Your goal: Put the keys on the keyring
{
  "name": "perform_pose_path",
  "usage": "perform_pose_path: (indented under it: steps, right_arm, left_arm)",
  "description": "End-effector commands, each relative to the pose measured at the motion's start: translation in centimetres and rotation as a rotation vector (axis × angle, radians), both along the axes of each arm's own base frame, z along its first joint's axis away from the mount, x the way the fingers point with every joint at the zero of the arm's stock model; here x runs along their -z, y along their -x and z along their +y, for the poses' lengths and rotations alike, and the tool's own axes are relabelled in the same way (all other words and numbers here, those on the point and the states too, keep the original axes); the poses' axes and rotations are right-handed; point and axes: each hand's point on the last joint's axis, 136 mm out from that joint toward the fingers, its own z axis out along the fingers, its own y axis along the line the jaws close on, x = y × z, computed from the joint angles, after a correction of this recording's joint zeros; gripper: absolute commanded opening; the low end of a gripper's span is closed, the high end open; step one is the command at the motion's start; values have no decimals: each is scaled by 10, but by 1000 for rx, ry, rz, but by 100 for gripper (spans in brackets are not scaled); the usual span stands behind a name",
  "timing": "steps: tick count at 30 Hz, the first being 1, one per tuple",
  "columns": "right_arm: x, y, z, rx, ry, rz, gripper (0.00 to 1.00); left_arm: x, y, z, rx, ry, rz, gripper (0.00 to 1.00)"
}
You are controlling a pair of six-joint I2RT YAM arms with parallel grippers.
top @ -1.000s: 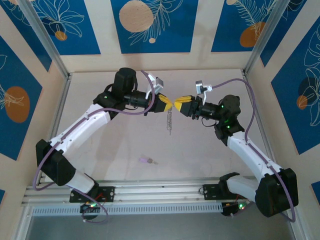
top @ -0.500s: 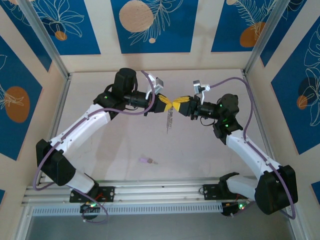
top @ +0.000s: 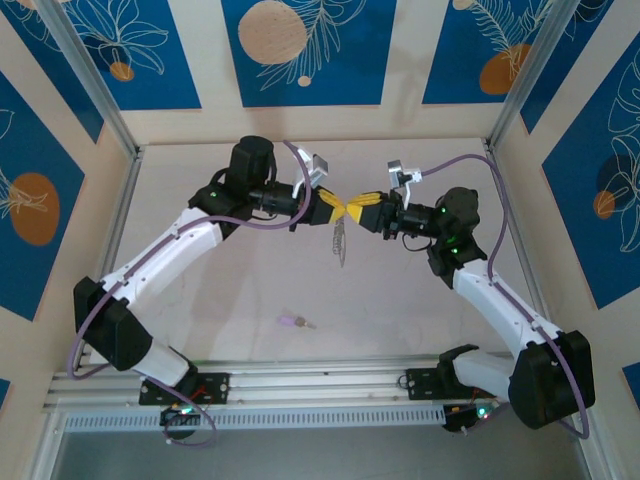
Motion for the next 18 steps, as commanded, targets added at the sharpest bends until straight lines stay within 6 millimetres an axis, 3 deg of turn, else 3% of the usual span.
perform_pose_path:
  steps: [1,10,18]
  right_arm:
    - [12,3,-4,-14,17,28,22]
    - [18,0,-6,-12,11,34,19]
    - [14,-9,-6,-2,-1,24,0]
  left_arm:
    - [-16,1,-7,39,56,-52,0]
    - [-12,-6,-13,43,52,-36,0]
    - [-11,-6,-15,58,51,-22,0]
